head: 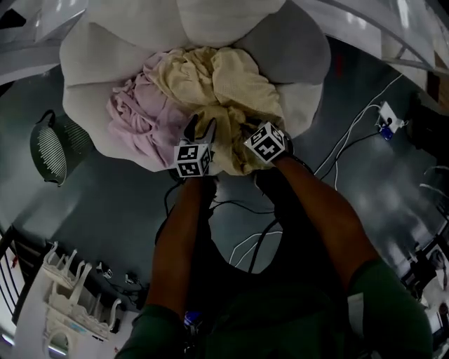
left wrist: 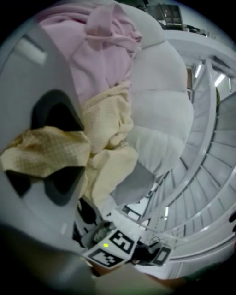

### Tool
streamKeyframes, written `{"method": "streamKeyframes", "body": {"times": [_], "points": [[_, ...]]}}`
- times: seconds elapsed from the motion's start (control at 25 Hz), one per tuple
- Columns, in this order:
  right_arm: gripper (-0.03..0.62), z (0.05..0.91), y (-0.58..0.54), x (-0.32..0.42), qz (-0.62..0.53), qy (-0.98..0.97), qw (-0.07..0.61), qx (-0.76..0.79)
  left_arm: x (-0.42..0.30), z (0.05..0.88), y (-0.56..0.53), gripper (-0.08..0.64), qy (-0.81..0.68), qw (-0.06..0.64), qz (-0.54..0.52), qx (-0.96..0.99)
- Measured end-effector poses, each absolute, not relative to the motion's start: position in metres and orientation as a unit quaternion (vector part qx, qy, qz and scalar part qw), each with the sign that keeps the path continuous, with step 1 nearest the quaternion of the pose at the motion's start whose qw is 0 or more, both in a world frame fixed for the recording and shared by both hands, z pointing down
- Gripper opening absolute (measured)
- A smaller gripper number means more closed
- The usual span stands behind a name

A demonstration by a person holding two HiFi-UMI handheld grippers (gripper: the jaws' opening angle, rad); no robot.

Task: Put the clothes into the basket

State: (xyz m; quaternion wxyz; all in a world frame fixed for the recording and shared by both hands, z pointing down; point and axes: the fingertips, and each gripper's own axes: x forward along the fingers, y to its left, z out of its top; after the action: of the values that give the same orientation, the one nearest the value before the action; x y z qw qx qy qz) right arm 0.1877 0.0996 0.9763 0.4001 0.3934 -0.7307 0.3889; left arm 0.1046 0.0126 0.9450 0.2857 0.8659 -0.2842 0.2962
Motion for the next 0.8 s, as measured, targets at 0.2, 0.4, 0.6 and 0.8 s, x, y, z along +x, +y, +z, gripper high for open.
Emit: {"method": "streamKeyframes", "body": {"times": [0.2, 0.4, 0.6, 0.8], "points": [[0.02, 0.884, 0.082, 0.152, 0.356, -0.797, 0.306, 0.379, 0.105, 0.909, 0.015, 0.239, -0.292, 0.293, 0.267, 0.87], [0.02, 0.72, 0.06, 0.116, 0.302, -0.846, 0.183, 0.399, 0.101, 0.797, -0.001, 0.239, -0.326, 0.307, 0.159, 0.88], [0.02, 0.58, 0.033, 0.106, 0.246, -0.873, 0.107, 0.407, 0.073, 0.662, -0.03, 0.239, -0.39, 0.327, 0.025, 0.861], [0.02, 0.445, 0.01, 0.084, 0.158, -0.912, 0.079, 0.371, 0.041, 0.522, -0.048, 0.238, -0.422, 0.281, -0.053, 0.86]]}}
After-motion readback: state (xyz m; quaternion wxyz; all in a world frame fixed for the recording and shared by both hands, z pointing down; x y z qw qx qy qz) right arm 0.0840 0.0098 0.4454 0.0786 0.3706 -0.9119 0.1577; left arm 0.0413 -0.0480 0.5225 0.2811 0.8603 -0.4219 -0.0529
